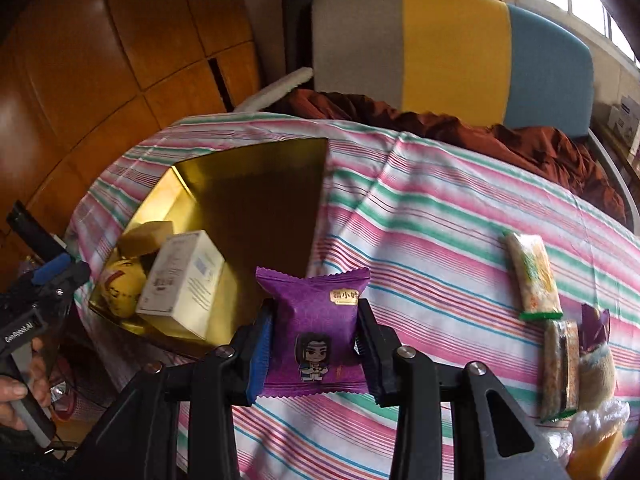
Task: Organize objects
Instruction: 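Carry the purple packet into the gold tray and open the right gripper, then move both grippers back from the tray to the pile of items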
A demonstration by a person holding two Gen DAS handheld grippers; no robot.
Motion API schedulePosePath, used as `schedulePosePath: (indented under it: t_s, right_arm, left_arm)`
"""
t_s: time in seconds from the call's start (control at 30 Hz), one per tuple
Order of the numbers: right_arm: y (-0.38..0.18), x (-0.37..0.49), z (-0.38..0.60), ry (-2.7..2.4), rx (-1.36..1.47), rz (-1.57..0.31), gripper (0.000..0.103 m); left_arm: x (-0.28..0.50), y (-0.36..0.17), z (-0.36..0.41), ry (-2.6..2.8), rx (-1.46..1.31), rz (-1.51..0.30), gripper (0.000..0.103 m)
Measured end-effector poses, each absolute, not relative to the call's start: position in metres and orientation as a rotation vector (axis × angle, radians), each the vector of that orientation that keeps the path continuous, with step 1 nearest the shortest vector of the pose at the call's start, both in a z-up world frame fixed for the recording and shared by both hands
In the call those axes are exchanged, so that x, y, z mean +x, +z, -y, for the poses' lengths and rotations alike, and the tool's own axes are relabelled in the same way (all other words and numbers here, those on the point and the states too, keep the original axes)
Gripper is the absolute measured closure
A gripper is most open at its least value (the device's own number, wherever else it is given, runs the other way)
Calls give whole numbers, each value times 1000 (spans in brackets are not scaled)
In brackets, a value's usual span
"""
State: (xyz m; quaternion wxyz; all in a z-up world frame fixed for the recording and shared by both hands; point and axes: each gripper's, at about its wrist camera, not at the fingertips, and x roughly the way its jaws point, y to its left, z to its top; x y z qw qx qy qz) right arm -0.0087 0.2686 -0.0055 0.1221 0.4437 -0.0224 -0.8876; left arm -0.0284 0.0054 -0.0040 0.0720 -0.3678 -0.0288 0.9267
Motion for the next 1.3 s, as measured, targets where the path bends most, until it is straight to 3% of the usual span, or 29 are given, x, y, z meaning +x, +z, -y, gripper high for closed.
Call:
schedulePosePath:
  t_s: [0.27, 0.33, 0.53, 0.67, 1.03, 1.3]
  right_arm:
    - [-14, -28, -212, -2549, 1270, -48, 63]
    - [-17, -28, -208, -2538, 1278, -53, 54]
    - [-25, -27, -210, -2554, 1300, -65, 53]
    - [-24, -20, -218, -2570, 1300, -45, 51]
    - [-16, 12, -265, -2694, 1318, -76, 23]
    - [-12, 31, -341, -2854, 1405, -23, 22]
  left_arm:
    - [-25, -5, -4, 2775, -1104, 100, 15]
    - [-24, -5, -2, 2776, -1105, 105, 15]
    - [-24, -9, -1, 2776, -1115, 114, 15]
    - [-23, -10, -3, 2772, -1117, 103, 15]
    - [-19, -5, -18, 2760, -1087, 36, 15]
    - [-15, 4, -39, 2738, -1042, -27, 14]
